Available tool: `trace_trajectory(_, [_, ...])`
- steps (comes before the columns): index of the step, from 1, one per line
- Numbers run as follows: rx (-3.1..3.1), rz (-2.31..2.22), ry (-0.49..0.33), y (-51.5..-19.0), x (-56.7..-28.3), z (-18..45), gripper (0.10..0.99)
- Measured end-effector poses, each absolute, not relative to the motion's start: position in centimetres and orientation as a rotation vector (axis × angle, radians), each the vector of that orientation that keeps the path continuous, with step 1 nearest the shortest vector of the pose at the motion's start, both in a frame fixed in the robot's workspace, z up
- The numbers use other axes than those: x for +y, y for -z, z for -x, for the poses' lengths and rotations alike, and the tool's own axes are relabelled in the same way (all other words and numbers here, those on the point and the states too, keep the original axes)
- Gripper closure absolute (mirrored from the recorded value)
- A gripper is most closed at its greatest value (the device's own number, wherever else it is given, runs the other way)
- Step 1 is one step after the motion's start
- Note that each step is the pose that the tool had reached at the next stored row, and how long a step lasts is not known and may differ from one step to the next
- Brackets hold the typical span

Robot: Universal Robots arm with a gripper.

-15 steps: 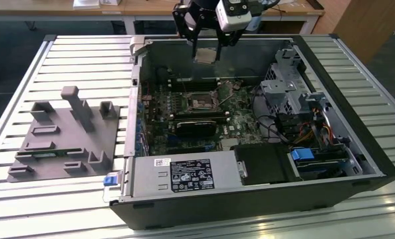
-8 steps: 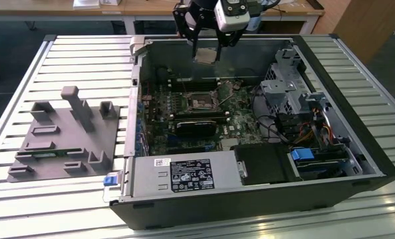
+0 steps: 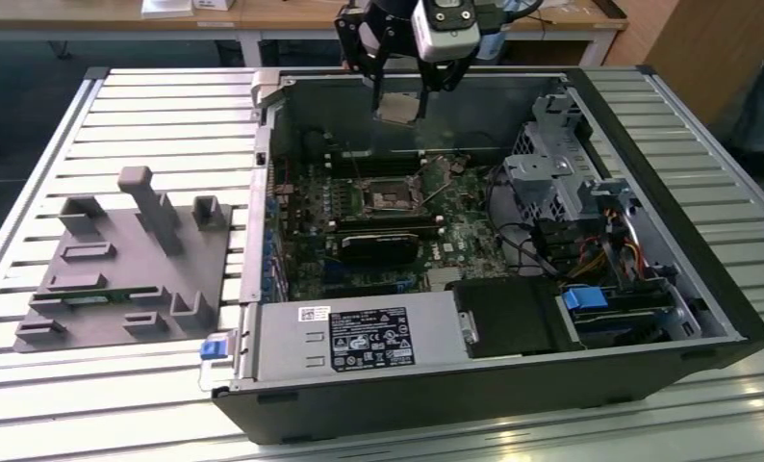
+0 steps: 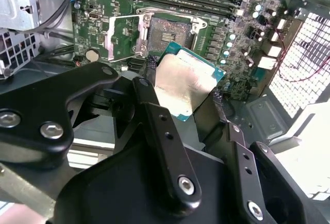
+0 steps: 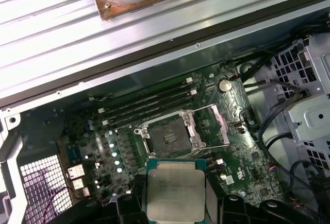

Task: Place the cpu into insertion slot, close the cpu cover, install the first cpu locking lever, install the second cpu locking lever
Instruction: 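Place the cpu into insertion slot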

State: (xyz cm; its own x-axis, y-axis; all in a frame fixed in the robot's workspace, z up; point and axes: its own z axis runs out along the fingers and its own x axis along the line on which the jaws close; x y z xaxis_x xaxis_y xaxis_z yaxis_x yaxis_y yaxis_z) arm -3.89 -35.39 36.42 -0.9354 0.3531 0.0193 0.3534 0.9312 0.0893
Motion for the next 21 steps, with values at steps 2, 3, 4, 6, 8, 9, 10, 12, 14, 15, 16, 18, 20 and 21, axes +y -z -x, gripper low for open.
trace_trajectory(2, [-3.081, 0.582, 0.143, -36.42, -35.39, 3.89, 0.545])
trace_trajectory(3, [-3.080, 0.591, 0.143, -36.42, -35.39, 3.89, 0.545])
trace_trajectory(4, [-3.078, 0.600, 0.143, -36.42, -35.39, 3.89, 0.545])
trace_trajectory(6, [-3.075, 0.620, 0.144, -36.42, -35.39, 3.89, 0.545])
trace_trajectory(8, [-3.072, 0.639, 0.143, -36.42, -35.39, 3.89, 0.545])
trace_trajectory(9, [-3.070, 0.649, 0.143, -36.42, -35.39, 3.89, 0.545])
trace_trajectory(10, [-3.068, 0.660, 0.144, -36.41, -35.39, 3.89, 0.545])
trace_trajectory(12, [-3.064, 0.681, 0.144, -36.41, -35.39, 3.89, 0.545])
trace_trajectory(14, [-3.060, 0.702, 0.144, -36.41, -35.39, 3.89, 0.545])
trace_trajectory(15, [-3.058, 0.712, 0.144, -36.41, -35.39, 3.89, 0.545])
trace_trajectory(16, [-3.056, 0.723, 0.144, -36.41, -35.39, 3.89, 0.545])
trace_trajectory(18, [-3.051, 0.743, 0.144, -36.41, -35.39, 3.89, 0.545])
trace_trajectory(20, [-3.047, 0.765, 0.144, -36.40, -35.39, 3.89, 0.545])
trace_trajectory(21, [-3.044, 0.776, 0.144, -36.40, -35.39, 3.89, 0.545])
